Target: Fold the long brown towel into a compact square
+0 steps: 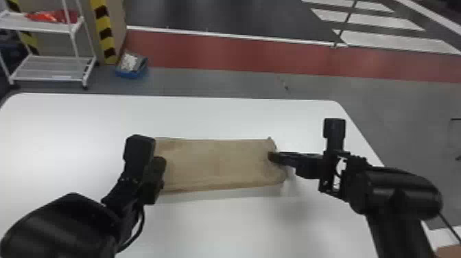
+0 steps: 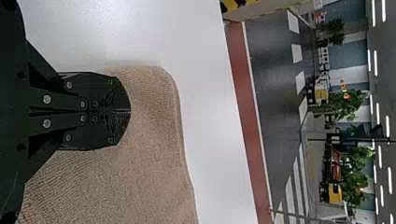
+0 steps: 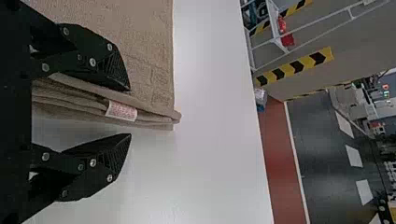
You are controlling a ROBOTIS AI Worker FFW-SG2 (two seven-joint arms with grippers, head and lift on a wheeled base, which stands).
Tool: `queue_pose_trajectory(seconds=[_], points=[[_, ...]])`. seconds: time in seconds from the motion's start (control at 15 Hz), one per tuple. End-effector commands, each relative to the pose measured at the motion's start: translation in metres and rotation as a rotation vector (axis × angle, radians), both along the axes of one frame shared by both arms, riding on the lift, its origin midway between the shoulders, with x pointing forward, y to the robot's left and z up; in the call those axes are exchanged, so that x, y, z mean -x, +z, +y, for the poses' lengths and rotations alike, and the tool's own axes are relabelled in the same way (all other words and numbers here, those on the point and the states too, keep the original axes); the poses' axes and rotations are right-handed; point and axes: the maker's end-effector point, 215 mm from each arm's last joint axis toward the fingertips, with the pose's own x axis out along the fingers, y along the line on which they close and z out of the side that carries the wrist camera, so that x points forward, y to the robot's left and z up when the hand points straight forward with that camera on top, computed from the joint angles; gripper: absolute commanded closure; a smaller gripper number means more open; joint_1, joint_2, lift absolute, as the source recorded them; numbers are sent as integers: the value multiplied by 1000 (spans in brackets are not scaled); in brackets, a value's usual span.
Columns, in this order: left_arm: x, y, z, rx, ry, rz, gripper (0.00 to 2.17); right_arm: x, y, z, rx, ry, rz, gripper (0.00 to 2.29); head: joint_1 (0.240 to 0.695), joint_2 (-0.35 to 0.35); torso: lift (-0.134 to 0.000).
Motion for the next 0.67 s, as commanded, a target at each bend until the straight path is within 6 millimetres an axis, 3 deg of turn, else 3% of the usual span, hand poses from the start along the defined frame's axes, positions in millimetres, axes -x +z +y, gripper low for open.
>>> queue_pose_trajectory(seconds=[0.0, 0.07, 0.47, 0.6], points=[[-1, 0, 2, -1, 2, -1, 2142, 4, -5, 5, -11, 8, 42, 714, 695, -193, -124], [0, 0, 3, -4, 1, -1, 2142, 5, -5, 6, -12, 11, 48, 947, 695, -189, -124], [2, -3, 1, -9, -4, 7, 2142, 11, 4, 17, -73, 34, 40, 1295, 695, -179, -124], [4, -6, 0, -13, -6, 19, 2142, 8, 33, 23, -116, 44, -18, 1295, 695, -177, -124]])
